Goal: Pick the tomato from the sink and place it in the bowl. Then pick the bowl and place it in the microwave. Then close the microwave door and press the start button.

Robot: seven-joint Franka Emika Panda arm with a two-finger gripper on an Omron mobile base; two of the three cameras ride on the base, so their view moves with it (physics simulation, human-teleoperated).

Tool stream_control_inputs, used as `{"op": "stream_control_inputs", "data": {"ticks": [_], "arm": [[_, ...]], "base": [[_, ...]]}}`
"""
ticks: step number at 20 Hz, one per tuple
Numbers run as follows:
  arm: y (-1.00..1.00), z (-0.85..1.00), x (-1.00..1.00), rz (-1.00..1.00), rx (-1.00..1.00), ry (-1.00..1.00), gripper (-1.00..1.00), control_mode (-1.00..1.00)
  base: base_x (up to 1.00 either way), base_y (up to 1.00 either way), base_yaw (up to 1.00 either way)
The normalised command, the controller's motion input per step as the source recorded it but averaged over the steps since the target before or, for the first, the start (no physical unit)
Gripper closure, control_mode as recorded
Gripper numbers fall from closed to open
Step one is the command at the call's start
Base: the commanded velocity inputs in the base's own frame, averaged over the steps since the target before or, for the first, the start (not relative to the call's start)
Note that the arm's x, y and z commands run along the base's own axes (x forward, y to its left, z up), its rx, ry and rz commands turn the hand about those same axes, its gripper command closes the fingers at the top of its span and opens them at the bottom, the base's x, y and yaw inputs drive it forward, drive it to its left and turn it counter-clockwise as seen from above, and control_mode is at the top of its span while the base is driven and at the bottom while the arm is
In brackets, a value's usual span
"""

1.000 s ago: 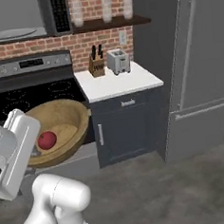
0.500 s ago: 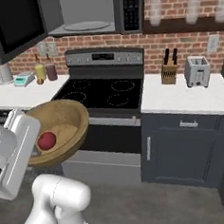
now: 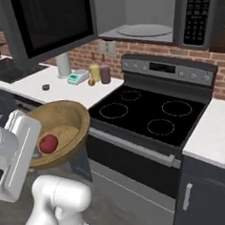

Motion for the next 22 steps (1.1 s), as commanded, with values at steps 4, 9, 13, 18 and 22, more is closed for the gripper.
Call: {"op": "stream_control_inputs", "data": {"ticks": [4,9,13,18,22], "arm": [[0.0,0.0,0.0,0.0,0.0,0.0,1.0,1.0],[0.0,0.0,0.0,0.0,0.0,0.0,1.0,1.0],[0.0,0.0,0.0,0.0,0.0,0.0,1.0,1.0],[0.0,0.0,0.0,0.0,0.0,0.0,1.0,1.0],[0.0,0.0,0.0,0.0,0.0,0.0,1.0,1.0]], "base": [[1.0,-0.63,0.39],[0.33,-0.78,0.28],[0.03,-0.62,0.06],[0.13,-0.2,0.0],[0.3,0.39,-0.04]]}}
